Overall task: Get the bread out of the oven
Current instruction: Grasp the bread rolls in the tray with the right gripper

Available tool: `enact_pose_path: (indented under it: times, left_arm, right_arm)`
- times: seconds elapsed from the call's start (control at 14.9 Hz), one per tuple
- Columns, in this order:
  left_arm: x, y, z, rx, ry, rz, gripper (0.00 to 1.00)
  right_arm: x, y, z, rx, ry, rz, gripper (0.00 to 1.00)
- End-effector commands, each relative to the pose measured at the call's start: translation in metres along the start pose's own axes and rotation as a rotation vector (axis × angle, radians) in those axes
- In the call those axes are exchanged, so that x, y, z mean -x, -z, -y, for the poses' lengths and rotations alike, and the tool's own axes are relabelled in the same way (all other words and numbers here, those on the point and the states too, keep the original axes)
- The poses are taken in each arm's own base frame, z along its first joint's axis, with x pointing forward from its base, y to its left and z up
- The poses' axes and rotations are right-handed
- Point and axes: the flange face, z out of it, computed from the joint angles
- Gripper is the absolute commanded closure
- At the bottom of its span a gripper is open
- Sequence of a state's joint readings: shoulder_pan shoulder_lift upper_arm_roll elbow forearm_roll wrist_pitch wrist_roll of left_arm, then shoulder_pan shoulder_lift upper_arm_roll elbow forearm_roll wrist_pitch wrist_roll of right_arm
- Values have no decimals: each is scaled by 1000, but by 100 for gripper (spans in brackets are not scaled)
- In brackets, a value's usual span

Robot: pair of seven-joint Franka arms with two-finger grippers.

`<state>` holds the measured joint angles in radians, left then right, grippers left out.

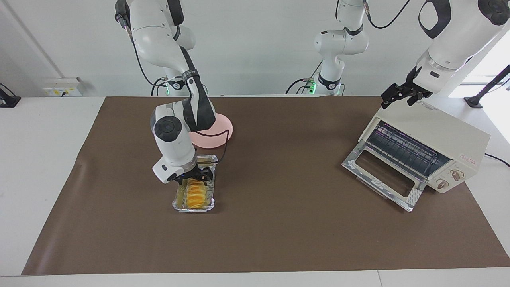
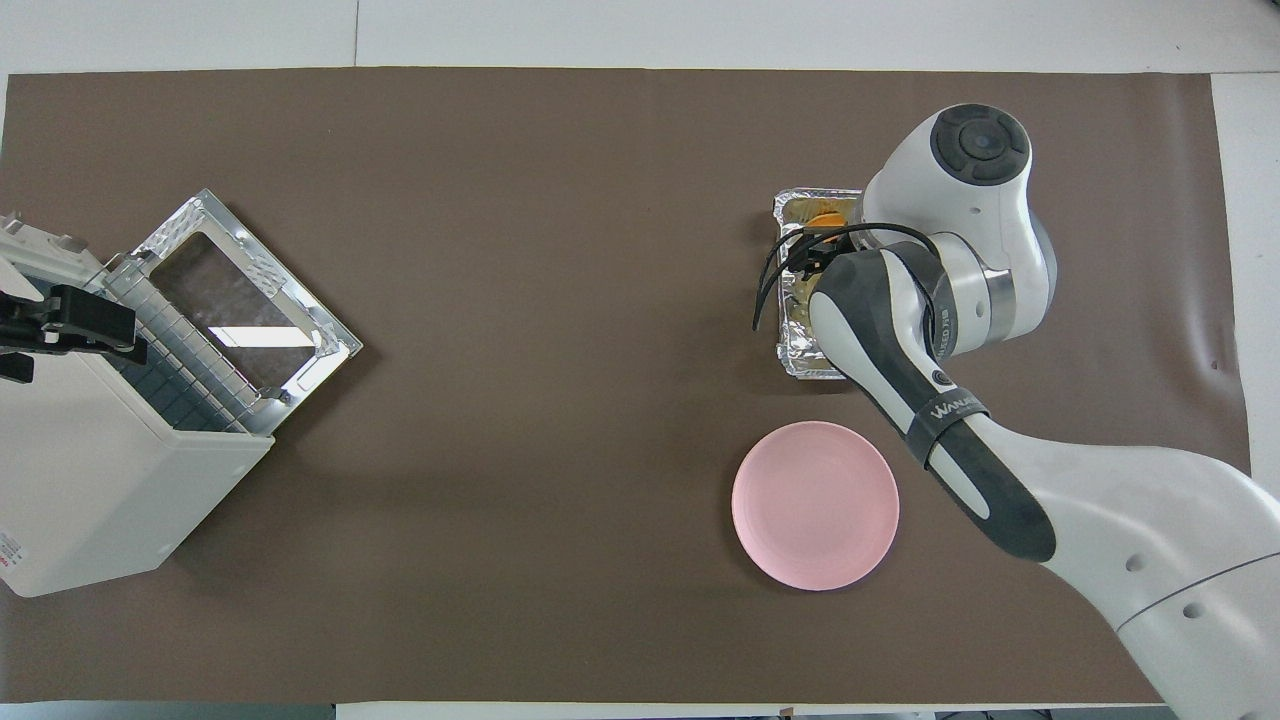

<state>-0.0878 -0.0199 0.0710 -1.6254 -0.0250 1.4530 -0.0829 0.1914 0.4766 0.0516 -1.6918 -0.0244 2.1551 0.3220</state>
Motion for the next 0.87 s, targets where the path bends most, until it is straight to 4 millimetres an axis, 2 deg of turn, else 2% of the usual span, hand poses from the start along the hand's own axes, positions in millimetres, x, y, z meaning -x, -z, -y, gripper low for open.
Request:
enact_pose_path:
  times: [0.0, 0.07, 0.13, 0.2, 0.27, 0.47, 0.81]
  left_arm:
    - [4, 5, 3, -9, -1, -17, 0]
    - [4, 5, 3, -9, -1, -17, 0]
    - [4, 5, 3, -9, -1, -17, 0]
    - [4, 5, 3, -9, -1, -17, 0]
    - [4, 5, 3, -9, -1, -17, 0]
    - [4, 5, 3, -9, -1, -17, 0]
    - [4, 5, 3, -9, -1, -17, 0]
  right_arm:
    - [4, -7, 2, -4, -24, -24, 4]
    - [4, -8, 2, -5, -22, -30, 6]
    - [5, -11, 1, -6, -14, -33, 20]
    - [5, -11, 0, -6, -14, -32, 62]
    - [5, -11, 1, -5, -14, -29, 100]
    - [3, -6, -1, 0, -17, -19, 100]
    - [-1, 21, -9, 10, -27, 10, 100]
